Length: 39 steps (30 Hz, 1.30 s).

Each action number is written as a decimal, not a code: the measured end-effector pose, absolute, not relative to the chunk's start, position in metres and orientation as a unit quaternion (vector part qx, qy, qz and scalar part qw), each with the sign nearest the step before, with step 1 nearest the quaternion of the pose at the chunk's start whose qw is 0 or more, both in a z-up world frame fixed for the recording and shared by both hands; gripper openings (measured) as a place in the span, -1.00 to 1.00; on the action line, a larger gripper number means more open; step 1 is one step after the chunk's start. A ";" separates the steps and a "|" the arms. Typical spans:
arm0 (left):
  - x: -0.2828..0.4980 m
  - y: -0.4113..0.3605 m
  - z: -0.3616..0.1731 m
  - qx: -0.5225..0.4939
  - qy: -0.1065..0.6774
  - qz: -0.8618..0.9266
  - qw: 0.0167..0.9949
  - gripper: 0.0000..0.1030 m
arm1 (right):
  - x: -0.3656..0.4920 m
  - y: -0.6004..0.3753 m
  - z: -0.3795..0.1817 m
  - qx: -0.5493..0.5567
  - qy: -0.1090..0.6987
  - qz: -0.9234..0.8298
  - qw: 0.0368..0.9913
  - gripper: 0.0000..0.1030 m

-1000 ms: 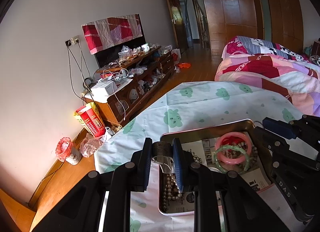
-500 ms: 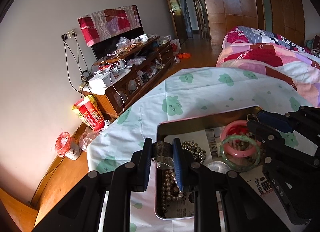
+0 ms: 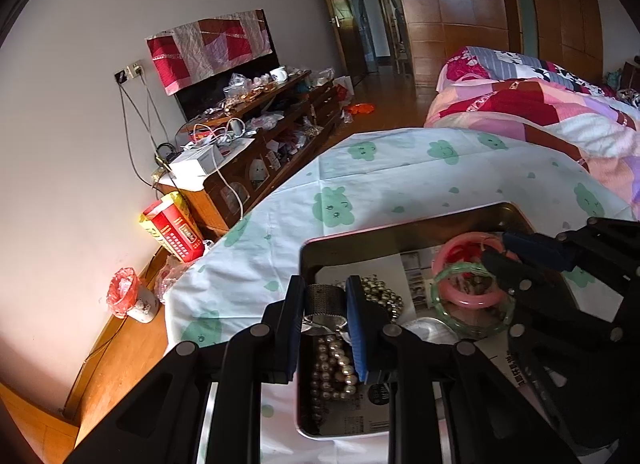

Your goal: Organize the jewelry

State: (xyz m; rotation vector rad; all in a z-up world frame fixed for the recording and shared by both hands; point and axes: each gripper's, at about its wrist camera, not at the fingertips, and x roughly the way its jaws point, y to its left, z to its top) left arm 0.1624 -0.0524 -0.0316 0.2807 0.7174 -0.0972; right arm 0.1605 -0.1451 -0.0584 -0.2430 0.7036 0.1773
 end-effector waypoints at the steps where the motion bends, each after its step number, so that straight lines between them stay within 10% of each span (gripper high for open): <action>1: 0.162 -0.054 -0.033 0.141 0.348 -0.049 0.925 -0.57 | 0.160 -0.145 -0.060 -0.119 0.344 0.086 0.927 -0.64; 5: 0.159 -0.060 -0.033 0.145 0.348 -0.062 0.924 -0.39 | 0.161 -0.146 -0.067 -0.120 0.357 0.088 0.922 -0.63; 9: 0.152 -0.065 -0.031 0.167 0.324 -0.044 0.930 0.48 | 0.159 -0.148 -0.071 -0.115 0.362 0.090 0.921 -0.08; 39: 0.100 -0.020 -0.014 0.109 0.323 -0.012 0.940 0.49 | 0.110 -0.169 -0.053 -0.086 0.336 0.059 0.936 0.28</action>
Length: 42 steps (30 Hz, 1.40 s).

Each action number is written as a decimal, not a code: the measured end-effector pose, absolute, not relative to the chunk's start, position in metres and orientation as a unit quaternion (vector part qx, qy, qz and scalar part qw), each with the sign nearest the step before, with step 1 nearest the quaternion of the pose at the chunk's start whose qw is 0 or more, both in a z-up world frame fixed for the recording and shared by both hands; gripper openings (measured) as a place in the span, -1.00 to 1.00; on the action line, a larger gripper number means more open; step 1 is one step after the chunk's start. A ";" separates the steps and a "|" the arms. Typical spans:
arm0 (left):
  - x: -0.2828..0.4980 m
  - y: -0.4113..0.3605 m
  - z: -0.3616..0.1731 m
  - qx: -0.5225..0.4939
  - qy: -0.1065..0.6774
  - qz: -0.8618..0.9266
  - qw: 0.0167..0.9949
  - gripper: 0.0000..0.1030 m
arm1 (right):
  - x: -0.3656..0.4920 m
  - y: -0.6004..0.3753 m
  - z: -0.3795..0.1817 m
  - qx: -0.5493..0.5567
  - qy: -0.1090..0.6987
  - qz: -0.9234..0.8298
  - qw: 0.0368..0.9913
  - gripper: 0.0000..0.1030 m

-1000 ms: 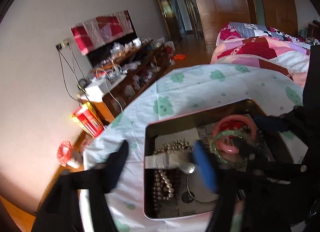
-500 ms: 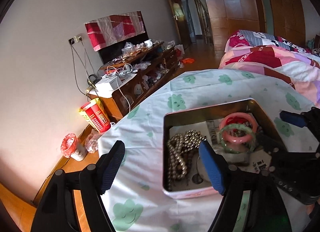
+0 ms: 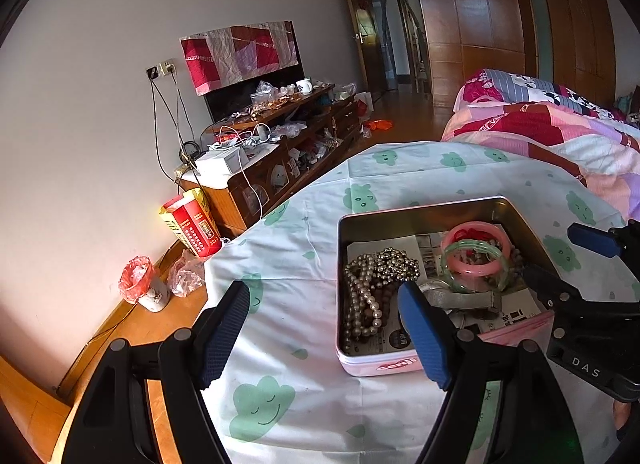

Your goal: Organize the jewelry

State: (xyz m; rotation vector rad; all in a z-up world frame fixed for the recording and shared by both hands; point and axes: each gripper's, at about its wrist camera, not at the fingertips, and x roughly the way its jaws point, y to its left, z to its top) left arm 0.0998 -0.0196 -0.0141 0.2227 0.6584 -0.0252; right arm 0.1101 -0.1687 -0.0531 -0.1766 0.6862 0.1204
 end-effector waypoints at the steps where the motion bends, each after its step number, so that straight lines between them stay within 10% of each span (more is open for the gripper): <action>1: 0.100 -0.019 -0.014 0.108 0.323 -0.013 0.940 0.49 | 0.110 -0.168 -0.053 -0.086 0.336 0.060 0.936 0.28; 42: 0.098 -0.020 -0.008 0.105 0.321 -0.012 0.941 0.49 | 0.107 -0.167 -0.039 -0.081 0.322 0.063 0.941 0.29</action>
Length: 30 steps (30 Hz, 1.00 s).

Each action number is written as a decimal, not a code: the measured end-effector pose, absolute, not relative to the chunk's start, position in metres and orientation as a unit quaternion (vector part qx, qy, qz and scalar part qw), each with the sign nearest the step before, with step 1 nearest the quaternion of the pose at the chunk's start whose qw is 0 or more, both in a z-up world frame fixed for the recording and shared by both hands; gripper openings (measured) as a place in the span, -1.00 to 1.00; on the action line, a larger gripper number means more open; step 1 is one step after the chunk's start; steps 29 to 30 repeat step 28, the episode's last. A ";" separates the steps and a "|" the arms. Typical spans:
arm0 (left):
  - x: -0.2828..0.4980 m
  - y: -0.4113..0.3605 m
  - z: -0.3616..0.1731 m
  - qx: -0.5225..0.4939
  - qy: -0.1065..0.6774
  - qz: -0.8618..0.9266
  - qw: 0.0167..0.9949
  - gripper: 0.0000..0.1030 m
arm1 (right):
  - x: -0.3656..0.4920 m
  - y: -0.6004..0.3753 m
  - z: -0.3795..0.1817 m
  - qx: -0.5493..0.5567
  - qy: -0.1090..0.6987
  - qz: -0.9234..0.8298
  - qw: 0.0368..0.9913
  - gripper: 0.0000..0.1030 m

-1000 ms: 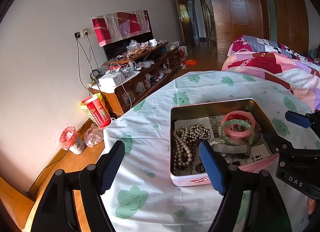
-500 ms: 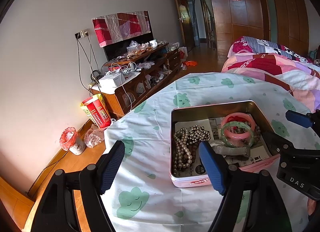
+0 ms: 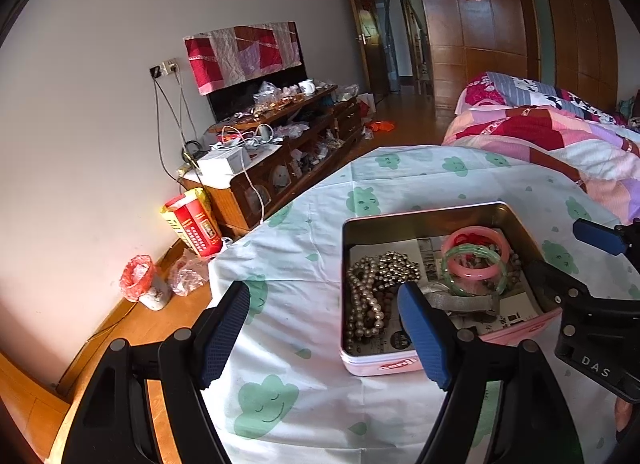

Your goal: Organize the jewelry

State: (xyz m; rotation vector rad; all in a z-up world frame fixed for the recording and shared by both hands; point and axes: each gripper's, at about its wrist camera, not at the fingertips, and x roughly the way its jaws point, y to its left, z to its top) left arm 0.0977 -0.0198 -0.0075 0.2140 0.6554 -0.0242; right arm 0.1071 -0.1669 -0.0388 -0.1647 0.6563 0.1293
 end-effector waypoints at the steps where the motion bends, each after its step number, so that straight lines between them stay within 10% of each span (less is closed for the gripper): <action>1: 0.097 -0.020 -0.007 0.107 0.319 -0.010 0.942 0.49 | 0.107 -0.167 -0.038 -0.081 0.321 0.063 0.942 0.29; 30: 0.091 -0.022 -0.008 0.117 0.300 -0.007 0.947 0.56 | 0.107 -0.174 -0.044 -0.072 0.319 0.059 0.943 0.34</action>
